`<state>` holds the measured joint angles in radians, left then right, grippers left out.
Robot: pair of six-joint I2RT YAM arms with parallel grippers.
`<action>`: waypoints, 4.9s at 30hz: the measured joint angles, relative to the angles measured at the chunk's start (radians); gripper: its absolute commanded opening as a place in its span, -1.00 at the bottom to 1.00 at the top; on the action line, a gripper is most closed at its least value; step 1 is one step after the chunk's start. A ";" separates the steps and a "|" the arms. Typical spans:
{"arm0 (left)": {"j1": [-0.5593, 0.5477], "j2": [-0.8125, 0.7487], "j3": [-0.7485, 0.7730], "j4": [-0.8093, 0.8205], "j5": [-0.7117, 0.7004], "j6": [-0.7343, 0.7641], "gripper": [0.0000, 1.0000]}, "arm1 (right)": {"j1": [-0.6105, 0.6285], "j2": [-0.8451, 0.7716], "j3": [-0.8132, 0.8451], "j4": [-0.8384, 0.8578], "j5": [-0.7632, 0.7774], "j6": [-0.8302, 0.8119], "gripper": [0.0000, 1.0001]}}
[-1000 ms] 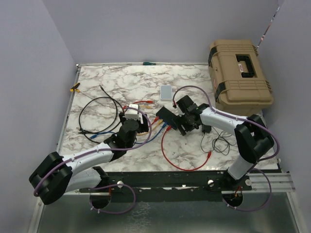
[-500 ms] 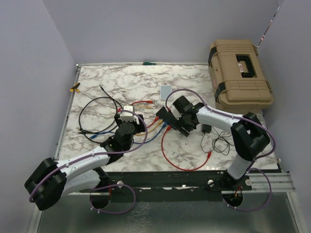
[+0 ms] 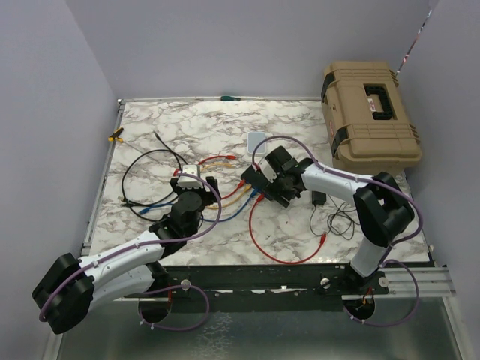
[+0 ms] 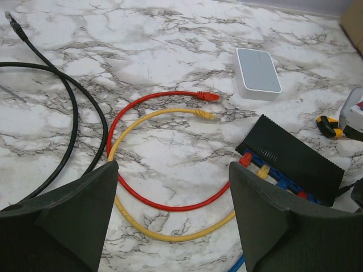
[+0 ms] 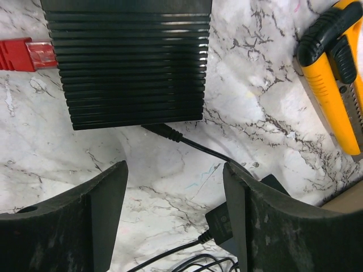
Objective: Insert the plug into the switch port
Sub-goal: Pick up the power from the center of the board.
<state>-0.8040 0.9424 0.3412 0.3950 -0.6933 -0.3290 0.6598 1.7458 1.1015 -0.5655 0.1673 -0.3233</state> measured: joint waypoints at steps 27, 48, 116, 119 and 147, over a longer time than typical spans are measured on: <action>0.000 -0.002 -0.002 0.001 0.001 0.000 0.59 | -0.025 0.068 0.053 0.034 -0.066 -0.047 -0.38; 0.000 -0.016 -0.007 0.008 0.005 0.002 0.59 | -0.052 0.037 0.001 0.082 -0.230 0.089 -0.99; 0.248 0.971 0.504 0.255 0.756 -0.166 0.31 | -0.050 -0.026 -0.028 0.119 -0.201 0.284 -0.98; 0.248 0.971 0.504 0.255 0.756 -0.162 0.31 | -0.050 -0.013 -0.022 0.116 -0.203 0.278 -0.98; 0.255 0.998 0.539 0.250 0.795 -0.081 0.30 | -0.040 0.014 -0.011 0.135 -0.204 0.229 -0.97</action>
<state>-0.5488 1.9408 0.8799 0.6449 0.1020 -0.4099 0.6193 1.7603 1.0908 -0.4309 -0.0364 -0.0944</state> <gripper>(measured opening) 0.656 0.015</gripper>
